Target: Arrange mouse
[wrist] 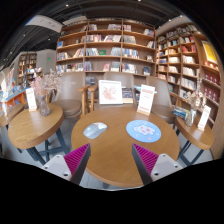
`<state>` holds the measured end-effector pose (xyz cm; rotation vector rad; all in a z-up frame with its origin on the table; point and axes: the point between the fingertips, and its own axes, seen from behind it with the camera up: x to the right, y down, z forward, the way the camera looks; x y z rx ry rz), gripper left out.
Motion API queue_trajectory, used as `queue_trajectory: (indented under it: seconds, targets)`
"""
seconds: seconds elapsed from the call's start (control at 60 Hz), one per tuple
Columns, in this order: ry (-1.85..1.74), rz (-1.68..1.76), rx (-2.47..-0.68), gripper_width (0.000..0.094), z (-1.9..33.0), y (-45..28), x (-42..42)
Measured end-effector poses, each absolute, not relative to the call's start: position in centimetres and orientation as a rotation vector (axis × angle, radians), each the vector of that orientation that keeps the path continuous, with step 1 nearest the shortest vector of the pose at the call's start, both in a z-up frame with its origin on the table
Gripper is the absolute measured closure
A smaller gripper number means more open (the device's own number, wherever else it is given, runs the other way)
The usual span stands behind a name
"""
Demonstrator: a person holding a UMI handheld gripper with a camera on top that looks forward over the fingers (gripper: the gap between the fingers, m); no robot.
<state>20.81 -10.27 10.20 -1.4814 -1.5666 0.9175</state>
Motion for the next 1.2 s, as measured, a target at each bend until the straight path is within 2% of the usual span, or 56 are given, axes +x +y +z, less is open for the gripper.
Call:
queue_trajectory:
  seconds: [0.45, 1.2]
  targets:
    - [-1.634, 0.962, -1.474, 0.0083, 5.9, -19.4, 15.6]
    - [-1.693, 0.853, -1.641, 0.0086, -1.2, -21.1, 3.4]
